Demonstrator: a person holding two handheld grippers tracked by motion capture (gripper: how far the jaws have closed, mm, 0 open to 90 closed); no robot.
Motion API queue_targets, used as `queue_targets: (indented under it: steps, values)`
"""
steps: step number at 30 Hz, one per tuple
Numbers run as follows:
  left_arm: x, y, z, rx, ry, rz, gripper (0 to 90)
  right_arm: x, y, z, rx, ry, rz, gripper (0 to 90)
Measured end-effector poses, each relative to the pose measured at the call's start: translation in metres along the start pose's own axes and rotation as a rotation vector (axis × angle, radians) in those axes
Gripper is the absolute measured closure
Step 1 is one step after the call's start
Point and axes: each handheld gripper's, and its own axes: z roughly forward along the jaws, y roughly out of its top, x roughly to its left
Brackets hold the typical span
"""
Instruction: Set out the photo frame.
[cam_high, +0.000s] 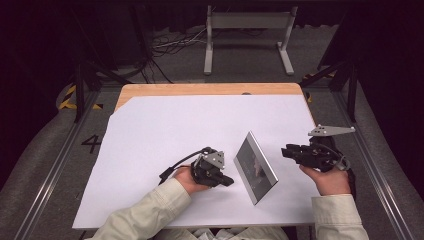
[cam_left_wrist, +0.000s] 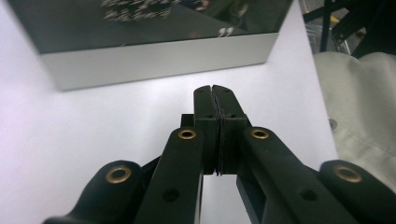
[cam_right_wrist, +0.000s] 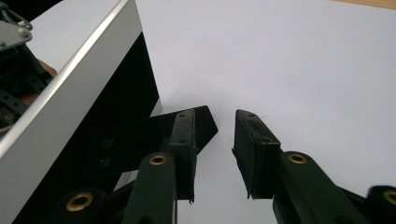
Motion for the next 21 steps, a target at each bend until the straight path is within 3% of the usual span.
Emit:
queue_targets:
  steps: [6, 10, 21]
  values:
    - [0.009, -0.008, -0.014, -0.024, 0.043, -0.026, 88.8, 0.004, 0.004, -0.004, 0.012, -0.006, 0.014, 68.7]
    - [0.018, -0.015, -0.022, -0.047, 0.076, -0.065, 88.5, 0.006, 0.006, -0.004, 0.021, -0.005, 0.022, 68.7]
    - [0.029, -0.026, -0.033, -0.099, 0.082, -0.121, 87.3, 0.009, 0.010, -0.002, 0.055, 0.018, 0.045, 68.4]
